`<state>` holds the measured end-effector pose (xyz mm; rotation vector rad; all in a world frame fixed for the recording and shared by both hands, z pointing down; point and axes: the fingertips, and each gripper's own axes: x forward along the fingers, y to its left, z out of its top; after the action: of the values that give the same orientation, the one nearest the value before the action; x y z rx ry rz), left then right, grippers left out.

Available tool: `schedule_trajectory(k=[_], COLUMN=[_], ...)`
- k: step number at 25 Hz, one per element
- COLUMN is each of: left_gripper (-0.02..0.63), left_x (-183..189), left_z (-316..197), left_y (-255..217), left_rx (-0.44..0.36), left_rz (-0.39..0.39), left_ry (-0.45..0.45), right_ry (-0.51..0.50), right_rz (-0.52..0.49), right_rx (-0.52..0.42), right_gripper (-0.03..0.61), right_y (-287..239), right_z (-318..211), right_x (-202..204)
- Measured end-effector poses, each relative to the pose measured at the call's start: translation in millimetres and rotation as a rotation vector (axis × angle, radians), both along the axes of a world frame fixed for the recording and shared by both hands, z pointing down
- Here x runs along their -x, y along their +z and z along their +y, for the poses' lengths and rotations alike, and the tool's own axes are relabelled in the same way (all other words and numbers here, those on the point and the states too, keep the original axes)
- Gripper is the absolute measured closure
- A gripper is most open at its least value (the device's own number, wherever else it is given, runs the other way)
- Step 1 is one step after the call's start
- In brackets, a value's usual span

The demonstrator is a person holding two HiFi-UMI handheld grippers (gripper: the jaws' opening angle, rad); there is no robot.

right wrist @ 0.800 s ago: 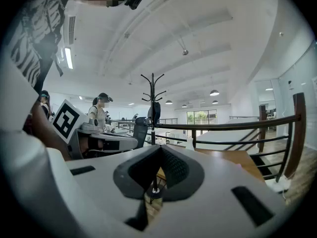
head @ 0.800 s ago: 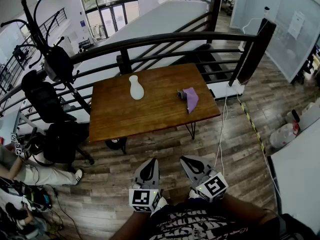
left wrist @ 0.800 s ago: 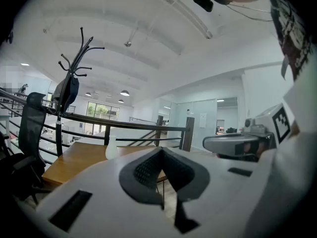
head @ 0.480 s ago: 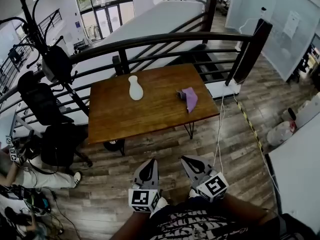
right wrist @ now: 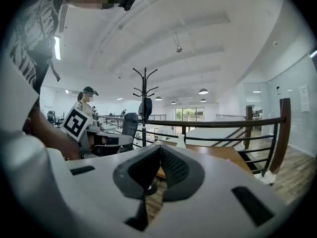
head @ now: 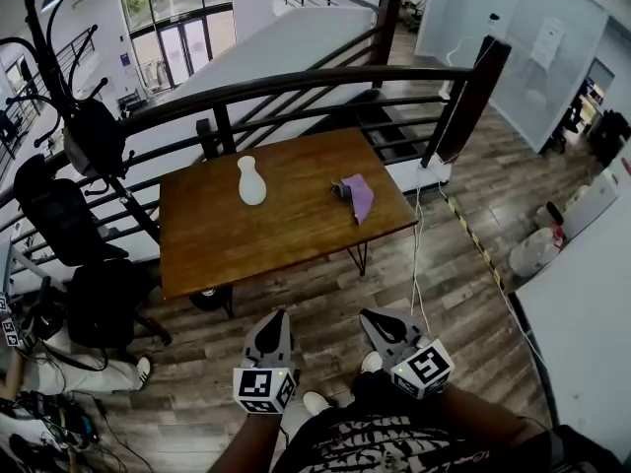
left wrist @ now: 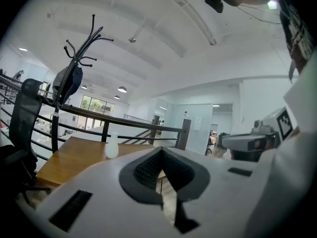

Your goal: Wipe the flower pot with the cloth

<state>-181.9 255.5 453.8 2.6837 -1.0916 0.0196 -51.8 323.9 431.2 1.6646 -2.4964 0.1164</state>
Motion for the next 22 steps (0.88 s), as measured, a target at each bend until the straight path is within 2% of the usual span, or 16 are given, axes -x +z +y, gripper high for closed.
schedule_trajectory(k=[7,14,22], left_gripper=[0.615,0.615,0.615], left_x=[-24.3,-64.4,-134.2], left_z=[-22.0,-41.4,-82.9], left_y=[-20.3,3.5,16.2], left_rx=[0.013,0.06,0.091], left_rz=[0.048,0.002,-0.071], left_ry=[0.032,0.065,0.073], right_ry=[0.053,0.024,0.002], right_rz=[-0.026,-0.066,-0.118], right_rx=[0.026,0.051,0.079], right_gripper=[0.58,0.58,0.58], right_y=[-4.6,20.4,29.7], right_z=[-14.8,-56.0,-108.9], right_x=[-19.7,-41.7,-104.9])
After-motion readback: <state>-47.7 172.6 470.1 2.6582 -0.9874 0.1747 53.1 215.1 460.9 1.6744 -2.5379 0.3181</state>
